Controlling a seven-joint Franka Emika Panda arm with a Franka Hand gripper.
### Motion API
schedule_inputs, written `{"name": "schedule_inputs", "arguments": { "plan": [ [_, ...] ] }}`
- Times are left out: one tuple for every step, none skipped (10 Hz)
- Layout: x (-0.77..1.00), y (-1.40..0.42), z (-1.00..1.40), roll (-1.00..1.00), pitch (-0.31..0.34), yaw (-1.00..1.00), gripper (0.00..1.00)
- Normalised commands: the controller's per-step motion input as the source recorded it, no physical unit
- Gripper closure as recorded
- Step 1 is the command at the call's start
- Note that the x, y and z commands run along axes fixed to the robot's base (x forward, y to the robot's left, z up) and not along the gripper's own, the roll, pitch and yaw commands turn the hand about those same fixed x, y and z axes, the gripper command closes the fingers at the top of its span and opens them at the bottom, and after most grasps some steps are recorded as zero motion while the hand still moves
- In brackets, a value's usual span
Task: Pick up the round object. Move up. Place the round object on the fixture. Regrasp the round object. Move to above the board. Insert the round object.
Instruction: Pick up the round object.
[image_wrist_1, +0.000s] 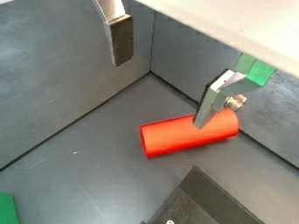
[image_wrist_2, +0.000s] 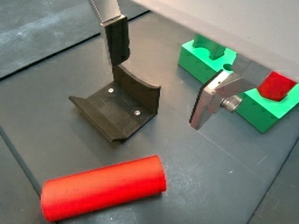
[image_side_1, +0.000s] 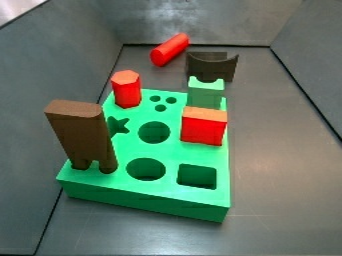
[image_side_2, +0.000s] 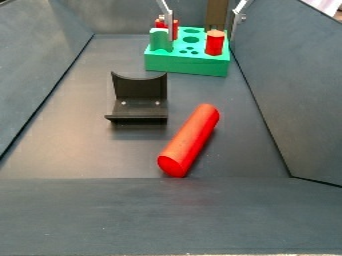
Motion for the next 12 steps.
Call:
{"name": "schedule_inputs", "arguments": {
  "plan": [
    [-0.16, 0.25, -0.28, 0.00, 0.000, -0.53, 0.00],
    [-0.04, 0.02, -0.56, 0.00, 0.043, -0.99, 0.00],
    [-0.08, 0.09, -0.59, 0.00, 0.056, -0.92, 0.00],
    [-0.13, 0.22, -0.68, 0.00, 0.097, -0.80, 0.00],
    [-0.11, 0.34, -0.77, 0.00, 0.123, -0.70, 0.00],
    [0.00, 0.41, -0.82, 0.00, 0.079, -0.64, 0.00],
    [0.07, 0.40, -0.84, 0.00, 0.000, -0.65, 0.00],
    [0.18, 0.23, -0.67, -0.13, -0.137, -0.49, 0.00],
    [0.07, 0.19, -0.57, -0.15, -0.187, -0.44, 0.00],
    [-0.06, 0.19, -0.52, -0.14, -0.266, -0.34, 0.00],
    [-0.22, 0.08, -0.51, -0.13, -0.334, -0.17, 0.00],
    [-0.25, 0.03, -0.50, -0.13, -0.346, -0.12, 0.00]
  ]
}}
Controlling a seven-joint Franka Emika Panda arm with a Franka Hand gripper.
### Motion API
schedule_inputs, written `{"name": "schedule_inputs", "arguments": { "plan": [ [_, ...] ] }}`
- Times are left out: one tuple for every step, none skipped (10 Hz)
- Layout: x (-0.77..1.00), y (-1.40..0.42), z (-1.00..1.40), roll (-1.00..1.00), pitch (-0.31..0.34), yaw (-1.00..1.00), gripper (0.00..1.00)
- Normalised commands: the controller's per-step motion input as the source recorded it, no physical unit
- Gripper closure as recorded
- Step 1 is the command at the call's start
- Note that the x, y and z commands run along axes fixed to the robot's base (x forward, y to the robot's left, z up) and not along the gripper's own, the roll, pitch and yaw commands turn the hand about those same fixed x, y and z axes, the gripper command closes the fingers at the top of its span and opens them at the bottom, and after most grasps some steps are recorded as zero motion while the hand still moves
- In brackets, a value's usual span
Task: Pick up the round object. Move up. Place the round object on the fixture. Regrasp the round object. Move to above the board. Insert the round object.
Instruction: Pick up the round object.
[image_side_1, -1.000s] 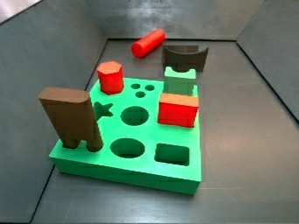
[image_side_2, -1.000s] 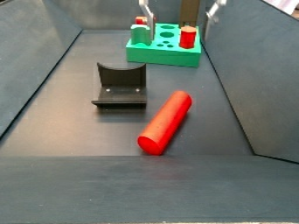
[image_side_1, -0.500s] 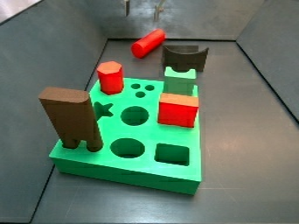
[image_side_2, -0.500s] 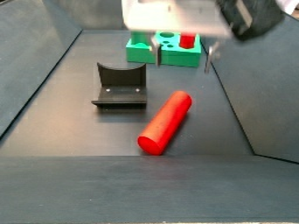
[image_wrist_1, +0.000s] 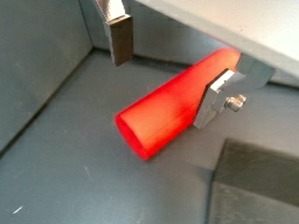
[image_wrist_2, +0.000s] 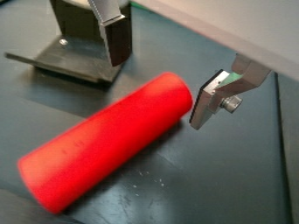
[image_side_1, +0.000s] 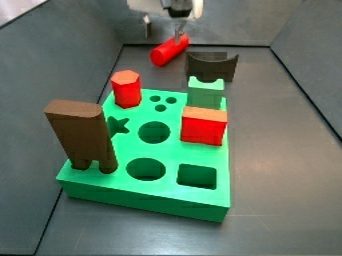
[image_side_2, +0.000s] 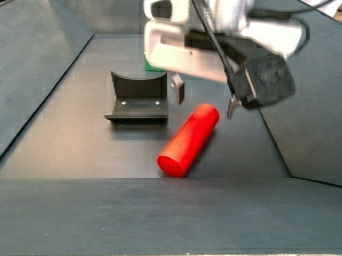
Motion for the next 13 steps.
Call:
{"name": "schedule_inputs", "arguments": {
  "plan": [
    [-0.24, 0.00, -0.45, -0.11, -0.309, -0.06, 0.00],
    [0.00, 0.00, -0.47, -0.12, -0.179, -0.02, 0.00],
    [0.12, 0.00, -0.58, -0.17, -0.166, -0.07, 0.00],
    [0.17, 0.08, -0.61, -0.20, -0.164, -0.11, 0.00],
    [0.05, 0.12, -0.43, -0.20, -0.127, -0.11, 0.00],
    [0.00, 0.10, -0.31, -0.19, -0.114, -0.09, 0.00],
    [0.00, 0.03, -0.25, -0.16, -0.100, -0.10, 0.00],
    [0.00, 0.08, -0.07, -0.11, -0.039, 0.00, 0.00],
    [0.00, 0.00, 0.00, 0.01, 0.006, 0.00, 0.00],
    [0.00, 0.00, 0.00, 0.00, 0.000, 0.00, 0.00],
    [0.00, 0.00, 0.00, 0.00, 0.000, 0.00, 1.00],
    [0.00, 0.00, 0.00, 0.00, 0.000, 0.00, 1.00],
    [0.00, 0.00, 0.00, 0.00, 0.000, 0.00, 1.00]
  ]
}}
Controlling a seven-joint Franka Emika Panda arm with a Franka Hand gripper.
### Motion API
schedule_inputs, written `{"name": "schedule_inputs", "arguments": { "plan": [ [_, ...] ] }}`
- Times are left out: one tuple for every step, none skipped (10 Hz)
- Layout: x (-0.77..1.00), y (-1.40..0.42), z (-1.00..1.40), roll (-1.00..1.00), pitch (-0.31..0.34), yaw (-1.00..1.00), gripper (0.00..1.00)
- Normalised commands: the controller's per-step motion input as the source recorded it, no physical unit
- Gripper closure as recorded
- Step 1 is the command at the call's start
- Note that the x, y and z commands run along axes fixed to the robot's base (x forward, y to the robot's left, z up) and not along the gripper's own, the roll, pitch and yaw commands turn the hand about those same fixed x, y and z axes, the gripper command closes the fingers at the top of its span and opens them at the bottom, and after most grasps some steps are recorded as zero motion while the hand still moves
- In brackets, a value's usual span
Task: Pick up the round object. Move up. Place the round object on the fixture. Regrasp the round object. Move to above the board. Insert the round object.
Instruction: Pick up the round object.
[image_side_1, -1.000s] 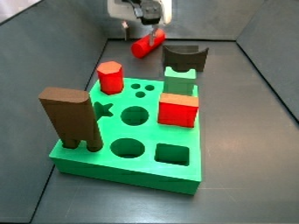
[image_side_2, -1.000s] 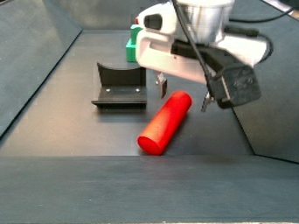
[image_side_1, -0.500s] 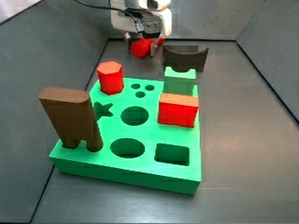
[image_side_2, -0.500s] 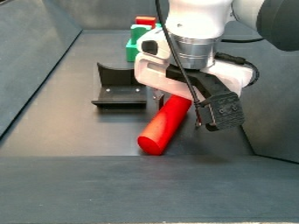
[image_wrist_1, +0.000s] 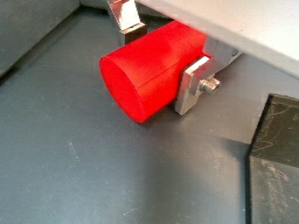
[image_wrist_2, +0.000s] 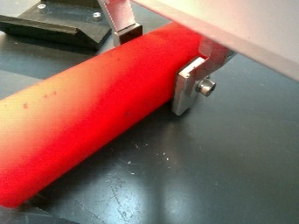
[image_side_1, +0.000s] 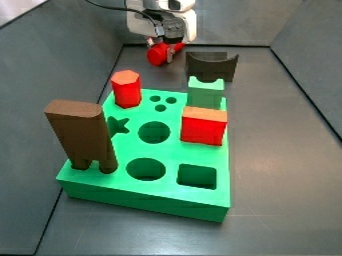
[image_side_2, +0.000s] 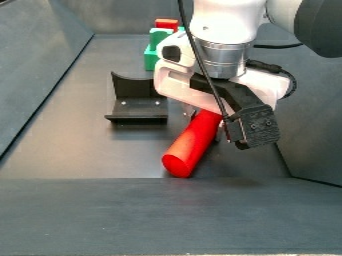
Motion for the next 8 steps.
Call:
{"name": "schedule_inputs", "arguments": {
  "plan": [
    [0.00, 0.00, 0.00, 0.00, 0.000, 0.00, 1.00],
    [0.00, 0.00, 0.00, 0.00, 0.000, 0.00, 1.00],
    [0.00, 0.00, 0.00, 0.00, 0.000, 0.00, 1.00],
    [0.00, 0.00, 0.00, 0.00, 0.000, 0.00, 1.00],
    [0.00, 0.00, 0.00, 0.00, 0.000, 0.00, 1.00],
    [0.00, 0.00, 0.00, 0.00, 0.000, 0.00, 1.00],
    [0.00, 0.00, 0.00, 0.00, 0.000, 0.00, 1.00],
    [0.00, 0.00, 0.00, 0.00, 0.000, 0.00, 1.00]
  ]
}}
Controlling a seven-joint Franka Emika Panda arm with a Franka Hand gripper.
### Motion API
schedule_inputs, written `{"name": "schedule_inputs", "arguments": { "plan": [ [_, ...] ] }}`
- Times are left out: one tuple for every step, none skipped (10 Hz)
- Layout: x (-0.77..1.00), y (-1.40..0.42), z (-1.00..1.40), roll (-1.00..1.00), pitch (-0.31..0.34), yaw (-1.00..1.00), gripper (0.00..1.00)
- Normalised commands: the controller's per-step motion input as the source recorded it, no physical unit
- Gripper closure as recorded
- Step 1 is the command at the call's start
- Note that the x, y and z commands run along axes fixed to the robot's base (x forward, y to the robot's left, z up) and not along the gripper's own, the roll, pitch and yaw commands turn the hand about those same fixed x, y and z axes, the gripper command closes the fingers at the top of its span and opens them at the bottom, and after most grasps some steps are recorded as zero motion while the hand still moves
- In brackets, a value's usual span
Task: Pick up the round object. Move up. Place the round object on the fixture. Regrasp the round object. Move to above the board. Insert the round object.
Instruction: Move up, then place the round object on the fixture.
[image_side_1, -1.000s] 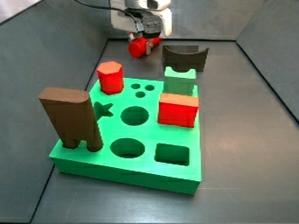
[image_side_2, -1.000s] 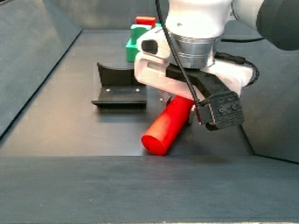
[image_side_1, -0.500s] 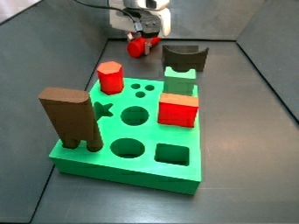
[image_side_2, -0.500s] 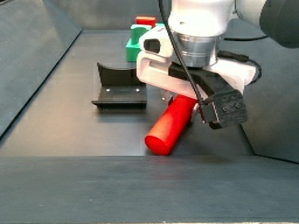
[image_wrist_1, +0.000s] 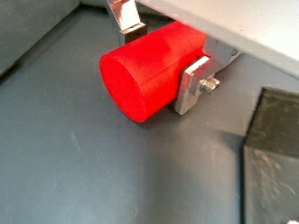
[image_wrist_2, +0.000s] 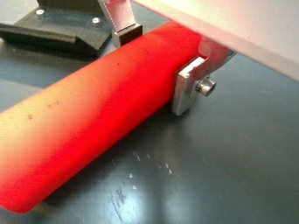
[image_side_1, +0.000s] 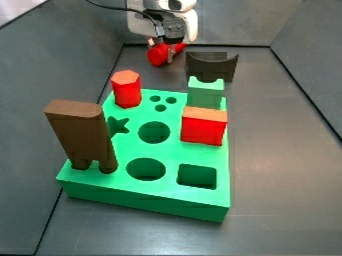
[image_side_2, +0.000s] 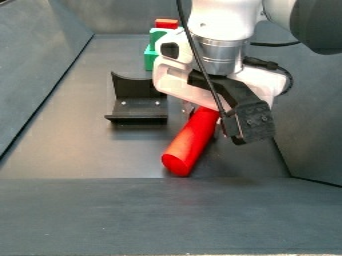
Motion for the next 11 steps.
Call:
{"name": "schedule_inputs", "arguments": {
  "plan": [
    [0.00, 0.00, 0.83, 0.00, 0.000, 0.00, 1.00],
    [-0.02, 0.01, 0.85, 0.00, 0.010, 0.02, 1.00],
    [-0.07, -0.01, 0.74, -0.01, 0.036, 0.02, 1.00],
    [-0.04, -0.01, 0.57, -0.02, 0.039, 0.02, 1.00],
    [-0.02, -0.01, 0.42, -0.03, 0.045, 0.02, 1.00],
    [-0.02, -0.01, 0.32, -0.04, 0.046, 0.02, 1.00],
    [0.00, 0.00, 1.00, 0.00, 0.000, 0.00, 1.00],
    [0.00, 0.00, 1.00, -0.01, 0.002, 0.00, 1.00],
    [-0.01, 0.00, 1.00, -0.02, 0.010, 0.00, 1.00],
    [-0.01, -0.01, 1.00, -0.02, 0.012, 0.00, 1.00],
    [-0.01, -0.01, 1.00, -0.03, 0.011, 0.01, 1.00]
  ]
}}
